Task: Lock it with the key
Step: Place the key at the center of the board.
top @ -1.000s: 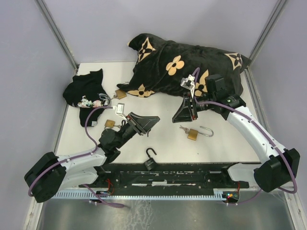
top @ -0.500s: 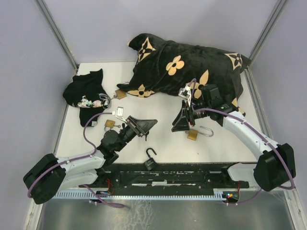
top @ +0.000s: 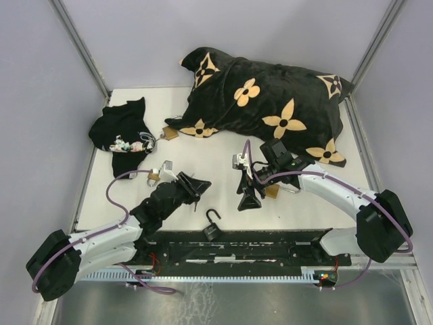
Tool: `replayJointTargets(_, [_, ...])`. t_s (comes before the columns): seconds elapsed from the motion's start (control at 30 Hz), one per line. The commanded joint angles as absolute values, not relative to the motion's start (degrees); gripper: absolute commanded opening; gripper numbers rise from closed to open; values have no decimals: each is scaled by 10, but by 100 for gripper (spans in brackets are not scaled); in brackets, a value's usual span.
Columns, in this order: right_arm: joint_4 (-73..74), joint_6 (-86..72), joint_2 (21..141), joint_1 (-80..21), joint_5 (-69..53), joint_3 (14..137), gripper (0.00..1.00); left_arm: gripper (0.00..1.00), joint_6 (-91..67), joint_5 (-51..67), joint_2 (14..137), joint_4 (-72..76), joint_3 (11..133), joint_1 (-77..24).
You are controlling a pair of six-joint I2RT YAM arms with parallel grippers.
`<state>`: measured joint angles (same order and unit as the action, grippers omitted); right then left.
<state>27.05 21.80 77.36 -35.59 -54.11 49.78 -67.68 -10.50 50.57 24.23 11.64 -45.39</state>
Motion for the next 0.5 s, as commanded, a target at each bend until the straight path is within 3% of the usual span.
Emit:
replayJointTargets(0.0, [263,251,770,-357,-508,502,78,3,-648,-127,543,172,162,-453])
replayJointTargets(0.23, [266,256,759,-344,-486,496,78,5,-588,-95,744,157,297,-452])
replayJointTargets(0.43, [263,246,740,-279,-509,491,78,22,-495,-77,890,8,495,-463])
replayJointTargets(0.47, [264,244,738,-267,-514,490,78,30,-478,-91,900,-16,518,-471])
